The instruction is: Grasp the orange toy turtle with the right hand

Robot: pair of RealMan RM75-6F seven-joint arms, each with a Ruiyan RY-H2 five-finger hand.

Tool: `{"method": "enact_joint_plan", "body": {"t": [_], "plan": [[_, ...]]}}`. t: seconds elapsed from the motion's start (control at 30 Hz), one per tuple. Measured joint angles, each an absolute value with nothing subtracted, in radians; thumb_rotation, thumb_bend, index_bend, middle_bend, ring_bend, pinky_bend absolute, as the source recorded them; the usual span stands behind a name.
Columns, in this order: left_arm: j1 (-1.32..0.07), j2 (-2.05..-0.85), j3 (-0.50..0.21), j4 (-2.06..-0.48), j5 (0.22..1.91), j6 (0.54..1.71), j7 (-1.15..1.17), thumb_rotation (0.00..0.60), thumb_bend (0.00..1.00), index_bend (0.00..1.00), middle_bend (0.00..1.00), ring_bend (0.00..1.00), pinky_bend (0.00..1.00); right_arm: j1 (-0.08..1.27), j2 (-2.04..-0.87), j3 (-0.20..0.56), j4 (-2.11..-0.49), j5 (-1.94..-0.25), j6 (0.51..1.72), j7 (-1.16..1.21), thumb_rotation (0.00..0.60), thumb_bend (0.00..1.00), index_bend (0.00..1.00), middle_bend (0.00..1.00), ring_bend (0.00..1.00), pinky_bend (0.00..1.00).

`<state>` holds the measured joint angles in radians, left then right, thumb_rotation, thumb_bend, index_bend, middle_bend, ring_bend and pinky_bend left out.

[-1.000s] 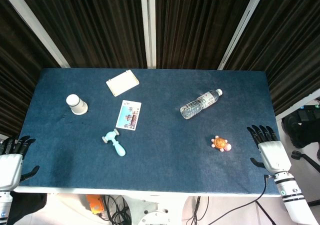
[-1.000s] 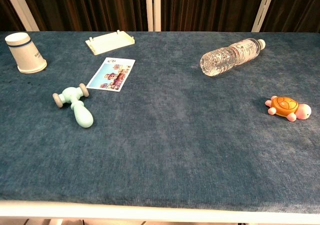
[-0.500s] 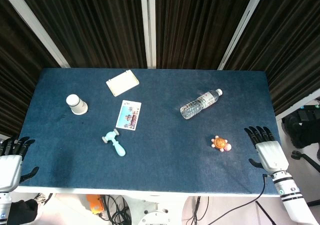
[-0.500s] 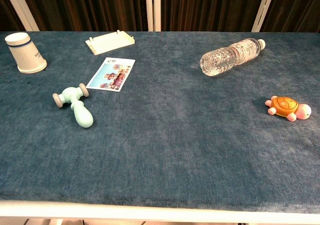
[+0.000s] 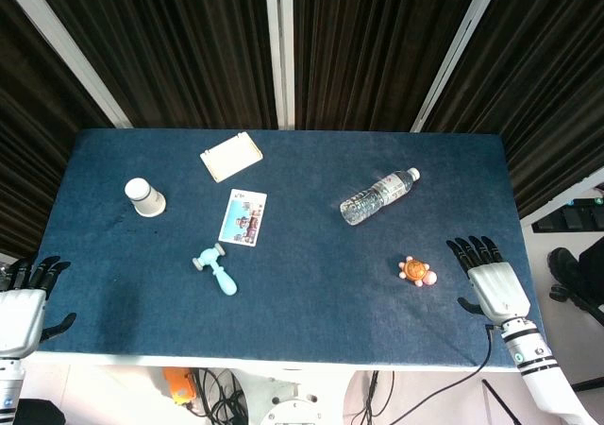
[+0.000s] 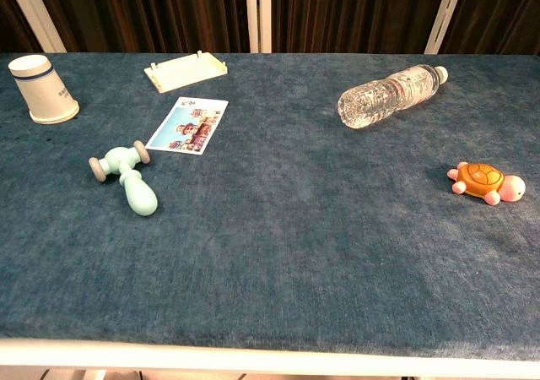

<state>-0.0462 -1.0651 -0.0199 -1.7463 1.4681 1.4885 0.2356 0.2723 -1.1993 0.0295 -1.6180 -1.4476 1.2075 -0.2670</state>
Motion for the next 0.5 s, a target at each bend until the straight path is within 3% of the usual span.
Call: {"method": "enact_joint_plan", "body": {"t": [0.5], "plan": [[-0.041, -1.062, -0.016, -1.741, 1.468, 1.491, 0.219, 0.600, 0.16, 0.21, 0.13, 0.00, 0.10, 0.356, -1.324, 0.050, -1.502, -1.411, 1.096, -0.289, 0.600, 0.16, 0.02, 0.13, 0.00, 0.00]]}}
